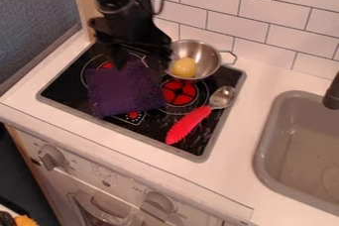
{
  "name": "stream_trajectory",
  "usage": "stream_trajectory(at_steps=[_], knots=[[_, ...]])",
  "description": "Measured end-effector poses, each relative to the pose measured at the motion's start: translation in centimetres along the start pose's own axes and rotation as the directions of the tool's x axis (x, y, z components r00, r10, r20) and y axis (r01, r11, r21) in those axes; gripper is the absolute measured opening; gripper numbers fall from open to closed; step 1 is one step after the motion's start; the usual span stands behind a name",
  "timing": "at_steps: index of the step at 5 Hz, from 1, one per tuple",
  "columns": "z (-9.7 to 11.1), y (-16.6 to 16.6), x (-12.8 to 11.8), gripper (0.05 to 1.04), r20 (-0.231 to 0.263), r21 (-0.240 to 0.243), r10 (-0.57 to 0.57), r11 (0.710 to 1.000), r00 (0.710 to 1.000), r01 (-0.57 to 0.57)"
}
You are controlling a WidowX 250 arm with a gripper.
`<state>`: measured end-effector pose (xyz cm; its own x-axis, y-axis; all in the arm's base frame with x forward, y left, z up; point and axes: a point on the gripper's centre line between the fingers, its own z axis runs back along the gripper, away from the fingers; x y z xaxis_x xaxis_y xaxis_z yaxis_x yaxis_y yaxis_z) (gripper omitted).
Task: Move the purple towel to the top left corner of the burner
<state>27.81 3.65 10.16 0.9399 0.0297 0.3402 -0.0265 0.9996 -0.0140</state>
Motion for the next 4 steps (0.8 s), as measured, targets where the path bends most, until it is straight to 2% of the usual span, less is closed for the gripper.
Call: stream_trajectory(at_steps=[1, 2, 3, 4], knots=[[-2.0, 1.9, 0.2, 0.999, -0.027, 0.01, 0.073, 0.997, 0.997, -0.073], [-3.8, 4.2, 0.1, 0.999, -0.055, 0.054, 0.153, 0.987, 0.987, -0.15], [-5.4, 5.0, 0.1, 0.999, -0.066, 0.086, 0.186, 0.98, 0.98, -0.181], [-7.1, 5.2, -0.3, 0.999, -0.086, 0.093, 0.2, 0.977, 0.976, -0.192]])
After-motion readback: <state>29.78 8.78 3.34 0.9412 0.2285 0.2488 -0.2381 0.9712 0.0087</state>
